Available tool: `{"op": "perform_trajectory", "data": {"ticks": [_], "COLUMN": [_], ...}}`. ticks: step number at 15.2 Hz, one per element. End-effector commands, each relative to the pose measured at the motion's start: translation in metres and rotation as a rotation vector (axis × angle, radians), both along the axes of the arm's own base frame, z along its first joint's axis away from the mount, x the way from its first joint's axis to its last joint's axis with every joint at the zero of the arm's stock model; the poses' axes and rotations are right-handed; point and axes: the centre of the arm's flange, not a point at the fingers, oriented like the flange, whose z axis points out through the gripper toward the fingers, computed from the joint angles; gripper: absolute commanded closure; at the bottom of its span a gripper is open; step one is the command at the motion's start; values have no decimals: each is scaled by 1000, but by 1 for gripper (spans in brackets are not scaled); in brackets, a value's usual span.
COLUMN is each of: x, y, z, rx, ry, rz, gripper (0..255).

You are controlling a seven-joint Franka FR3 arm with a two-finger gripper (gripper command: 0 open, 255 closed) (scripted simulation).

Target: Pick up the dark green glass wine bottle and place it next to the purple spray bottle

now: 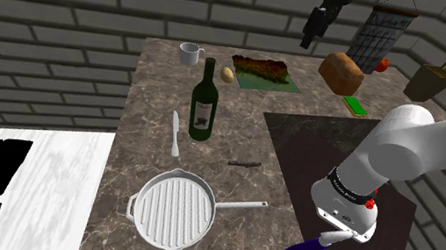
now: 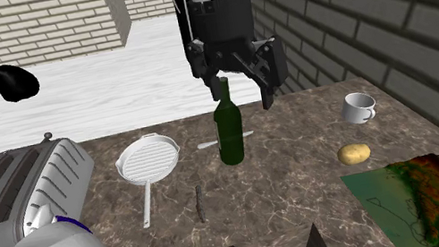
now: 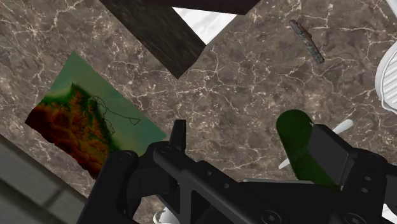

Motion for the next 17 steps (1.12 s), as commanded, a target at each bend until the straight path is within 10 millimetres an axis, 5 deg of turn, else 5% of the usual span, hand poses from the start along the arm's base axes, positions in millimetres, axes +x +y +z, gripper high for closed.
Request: {"op": "perform_trajectory", "data": {"ticks": [1, 17], "x": [0, 130], "y": [0, 131], "z": [0, -74], "rx": [0, 65], "ry": [0, -27], "rz": [0, 174], "gripper": [0, 0]}}
